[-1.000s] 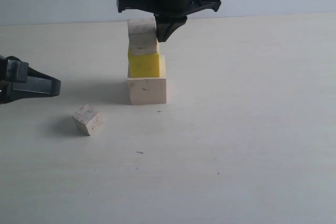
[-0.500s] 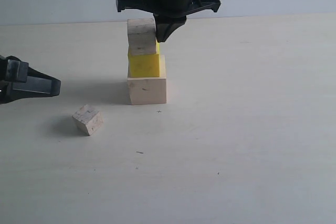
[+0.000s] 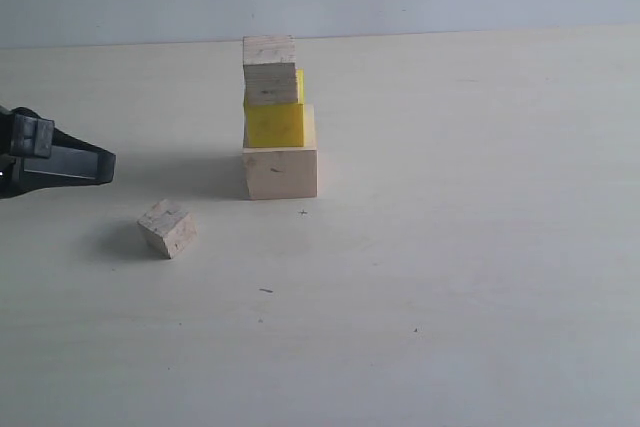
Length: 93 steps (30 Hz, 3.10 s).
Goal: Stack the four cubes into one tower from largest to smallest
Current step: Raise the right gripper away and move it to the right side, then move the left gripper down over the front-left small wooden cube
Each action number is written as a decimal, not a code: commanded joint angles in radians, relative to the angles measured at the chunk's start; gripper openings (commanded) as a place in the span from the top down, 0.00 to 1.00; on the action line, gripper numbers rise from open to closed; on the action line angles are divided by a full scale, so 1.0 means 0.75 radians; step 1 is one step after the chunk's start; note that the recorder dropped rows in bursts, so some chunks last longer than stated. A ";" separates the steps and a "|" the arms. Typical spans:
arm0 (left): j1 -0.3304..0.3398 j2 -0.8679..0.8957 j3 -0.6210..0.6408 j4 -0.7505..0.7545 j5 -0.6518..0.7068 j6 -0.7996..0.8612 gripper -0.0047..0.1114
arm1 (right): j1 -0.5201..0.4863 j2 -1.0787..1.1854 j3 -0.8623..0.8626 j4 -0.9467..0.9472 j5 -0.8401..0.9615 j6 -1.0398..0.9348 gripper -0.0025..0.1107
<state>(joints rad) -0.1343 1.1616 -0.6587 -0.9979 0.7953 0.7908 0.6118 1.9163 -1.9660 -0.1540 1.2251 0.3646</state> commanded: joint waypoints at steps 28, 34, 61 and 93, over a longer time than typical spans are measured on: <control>-0.008 -0.011 0.004 0.001 -0.174 0.066 0.96 | 0.139 -1.370 1.457 0.122 -0.602 -0.322 0.98; -0.008 0.055 0.004 0.100 -0.197 0.171 0.89 | 0.139 -1.493 1.604 0.127 -0.494 -0.311 0.98; -0.258 0.482 -0.006 0.146 -0.579 0.432 0.41 | 0.139 -1.516 1.610 0.150 -0.451 -0.387 0.98; -0.258 0.692 -0.107 0.172 -0.637 0.440 0.40 | 0.139 -1.516 1.610 0.151 -0.450 -0.390 0.98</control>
<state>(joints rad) -0.3200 1.6683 -0.7243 -0.8715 0.3302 1.1193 0.7116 0.7836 -0.7614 -0.0428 0.8936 0.0770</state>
